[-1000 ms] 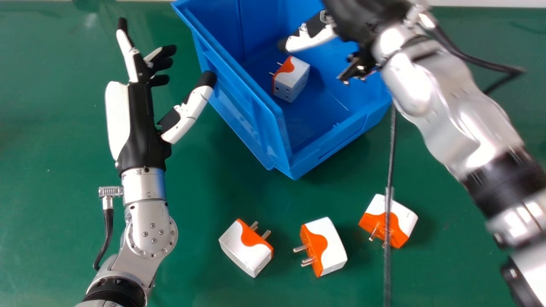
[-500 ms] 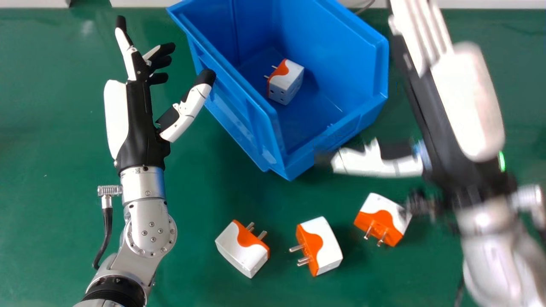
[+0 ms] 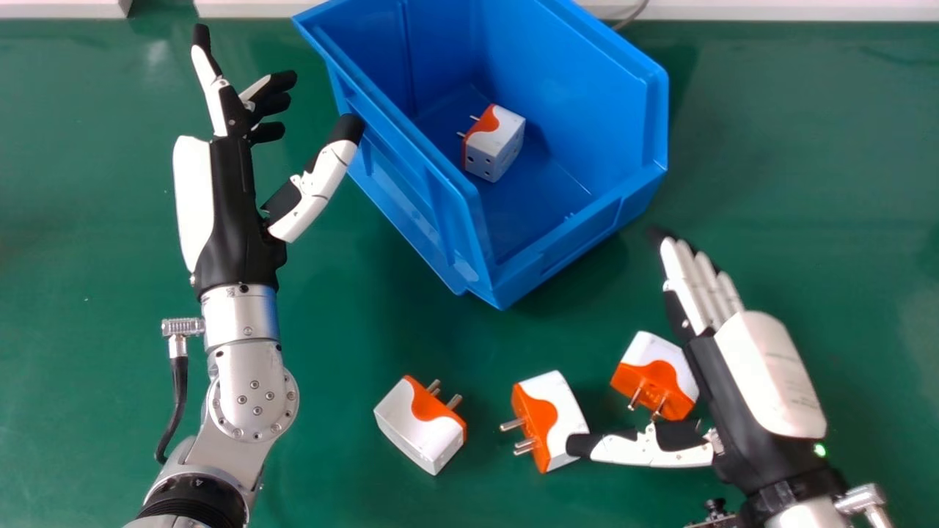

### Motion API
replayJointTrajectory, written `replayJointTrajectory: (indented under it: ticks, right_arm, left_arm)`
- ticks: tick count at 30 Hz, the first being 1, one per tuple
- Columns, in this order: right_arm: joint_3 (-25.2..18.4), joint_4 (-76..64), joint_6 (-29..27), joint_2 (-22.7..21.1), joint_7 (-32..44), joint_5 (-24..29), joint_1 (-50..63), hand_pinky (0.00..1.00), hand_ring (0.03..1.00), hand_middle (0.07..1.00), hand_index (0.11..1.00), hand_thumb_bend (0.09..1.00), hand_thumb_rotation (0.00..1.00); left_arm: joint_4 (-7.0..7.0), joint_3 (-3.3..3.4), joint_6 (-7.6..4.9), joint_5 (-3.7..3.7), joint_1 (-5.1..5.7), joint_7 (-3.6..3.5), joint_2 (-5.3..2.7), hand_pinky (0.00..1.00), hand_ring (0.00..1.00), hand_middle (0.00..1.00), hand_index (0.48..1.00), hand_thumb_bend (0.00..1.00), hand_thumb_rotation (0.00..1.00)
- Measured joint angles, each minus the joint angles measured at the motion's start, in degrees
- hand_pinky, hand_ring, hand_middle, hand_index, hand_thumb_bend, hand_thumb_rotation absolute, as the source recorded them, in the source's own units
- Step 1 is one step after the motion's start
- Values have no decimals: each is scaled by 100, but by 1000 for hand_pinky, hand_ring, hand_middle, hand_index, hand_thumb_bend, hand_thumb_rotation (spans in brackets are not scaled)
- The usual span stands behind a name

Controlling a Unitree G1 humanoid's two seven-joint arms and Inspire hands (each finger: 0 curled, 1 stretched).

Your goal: Pick all objects and put in blue box

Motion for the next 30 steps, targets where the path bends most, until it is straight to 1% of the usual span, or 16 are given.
replayJointTrajectory:
  ticks: [3,6,9,12,15,21,25,27,30]
  right_arm:
    - [43,-7,357,-61,523,53,-215,914,1000,1000,1000,1000,457]
    - [54,-47,739,-181,1210,257,-552,909,1000,1000,1000,1000,443]
    - [39,-32,1124,-234,1663,432,-801,909,1000,1000,1000,1000,422]
    - [43,40,1462,-296,1914,480,-885,903,1000,1000,1000,999,367]
    - [72,-40,1642,-330,2073,473,-923,897,992,1000,1000,980,307]
    - [124,-353,2324,-340,2519,282,-1077,877,974,987,988,952,246]
    - [165,-632,2856,-428,2943,232,-1142,890,973,985,979,924,188]
    - [225,-778,3055,-448,3043,212,-1140,894,973,984,972,920,174]
    - [249,-891,3127,-510,3102,136,-1140,882,965,979,941,913,146]
  left_arm:
    - [-8,-1,-2,7,1,-6,17,724,778,797,815,736,599]
    - [-16,-10,-2,19,-1,-9,18,722,778,797,815,736,599]
    - [-24,-11,-1,19,0,-8,19,722,778,798,815,735,599]
    - [-47,-11,-3,19,1,-8,20,721,778,797,815,732,597]
    - [-47,-10,-2,19,6,-6,28,720,778,797,815,731,597]
    - [-46,-9,-3,17,6,-7,28,719,778,797,815,733,597]
    - [-47,-6,-5,16,8,-7,31,719,777,797,815,740,600]
    - [-47,-4,-5,16,15,-6,45,719,777,797,815,740,600]
    - [-47,-5,-5,16,15,-6,45,715,776,797,815,743,601]
